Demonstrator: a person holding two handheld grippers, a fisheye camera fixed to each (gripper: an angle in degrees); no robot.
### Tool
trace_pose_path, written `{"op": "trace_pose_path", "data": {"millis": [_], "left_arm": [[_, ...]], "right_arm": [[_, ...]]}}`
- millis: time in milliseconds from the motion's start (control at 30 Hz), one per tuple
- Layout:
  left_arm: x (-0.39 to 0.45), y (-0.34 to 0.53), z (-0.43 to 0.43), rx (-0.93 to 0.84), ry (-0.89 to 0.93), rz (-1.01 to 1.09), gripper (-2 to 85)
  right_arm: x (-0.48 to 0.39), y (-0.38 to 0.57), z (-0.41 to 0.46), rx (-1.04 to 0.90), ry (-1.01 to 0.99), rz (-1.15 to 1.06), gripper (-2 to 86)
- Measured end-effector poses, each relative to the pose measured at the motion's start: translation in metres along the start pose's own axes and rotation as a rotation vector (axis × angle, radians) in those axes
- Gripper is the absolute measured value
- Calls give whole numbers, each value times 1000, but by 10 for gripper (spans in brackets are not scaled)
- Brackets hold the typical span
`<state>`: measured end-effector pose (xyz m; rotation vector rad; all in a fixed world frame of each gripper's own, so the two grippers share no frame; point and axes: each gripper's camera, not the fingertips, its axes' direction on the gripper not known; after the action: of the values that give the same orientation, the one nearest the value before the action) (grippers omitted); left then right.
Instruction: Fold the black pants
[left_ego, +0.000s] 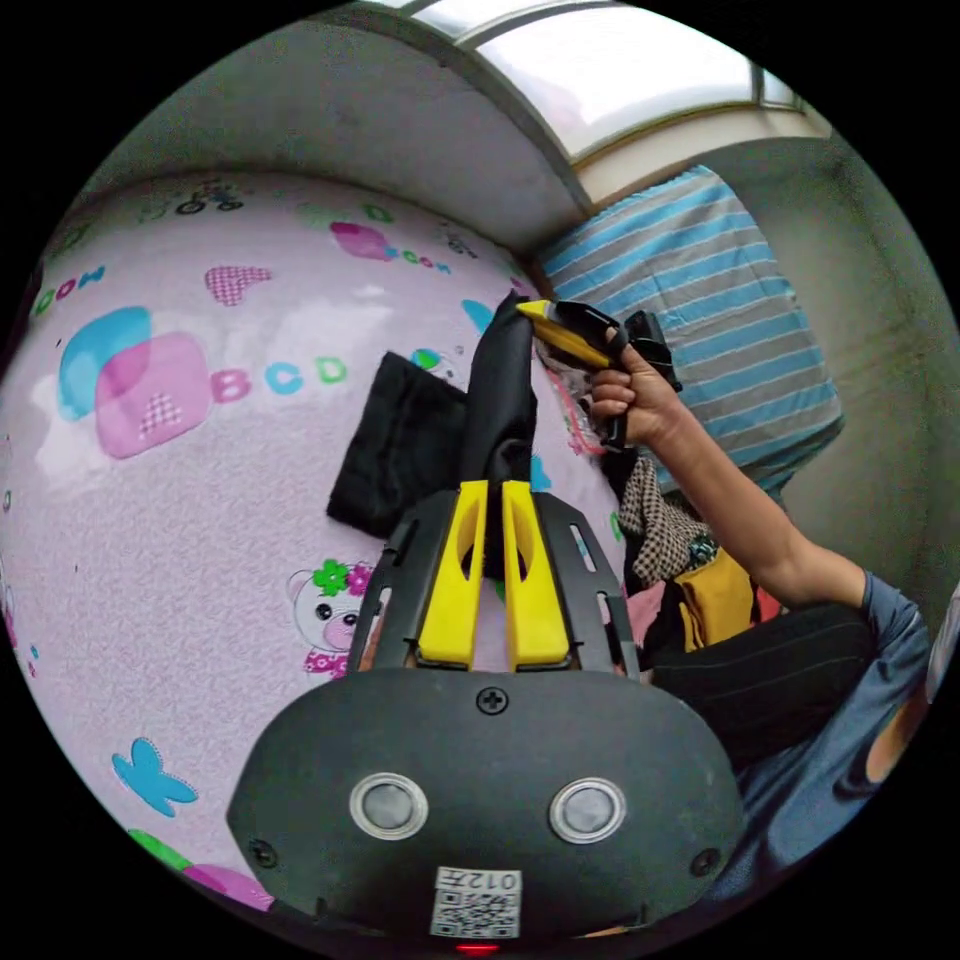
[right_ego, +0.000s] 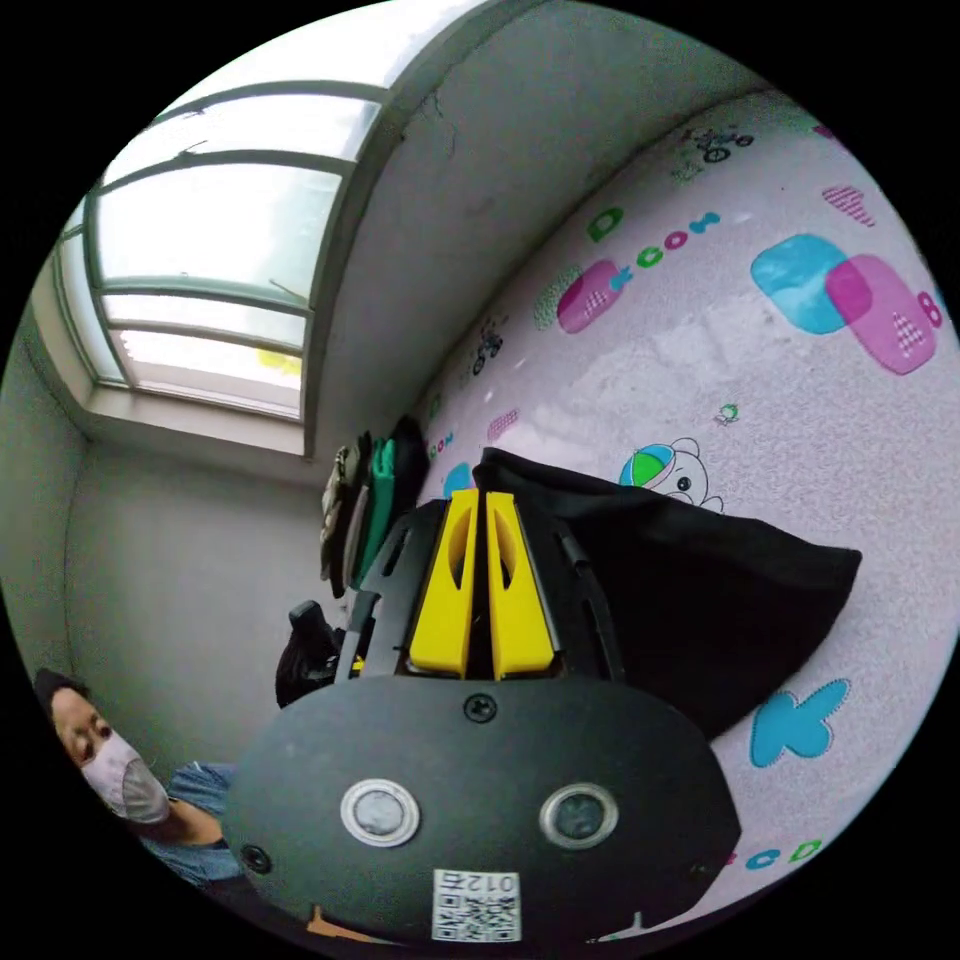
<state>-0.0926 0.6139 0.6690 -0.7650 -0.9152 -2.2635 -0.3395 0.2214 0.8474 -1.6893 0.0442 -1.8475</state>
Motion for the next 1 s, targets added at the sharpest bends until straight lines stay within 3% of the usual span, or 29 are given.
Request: {"op": "trace_pose_path", "data": {"millis": [567, 767, 1000], "left_arm": [[-107, -20, -8, 62, 161, -316, 34], [-77, -19, -39, 131, -22, -237, 50], [-7, -63, -8, 21, -108, -18, 24]], "right_arm": [[-28, -64, 117, -102, 206, 68, 49], [-65, -70, 107, -78, 282, -57, 29], [-98, -57, 136, -203, 355, -200, 0]]}}
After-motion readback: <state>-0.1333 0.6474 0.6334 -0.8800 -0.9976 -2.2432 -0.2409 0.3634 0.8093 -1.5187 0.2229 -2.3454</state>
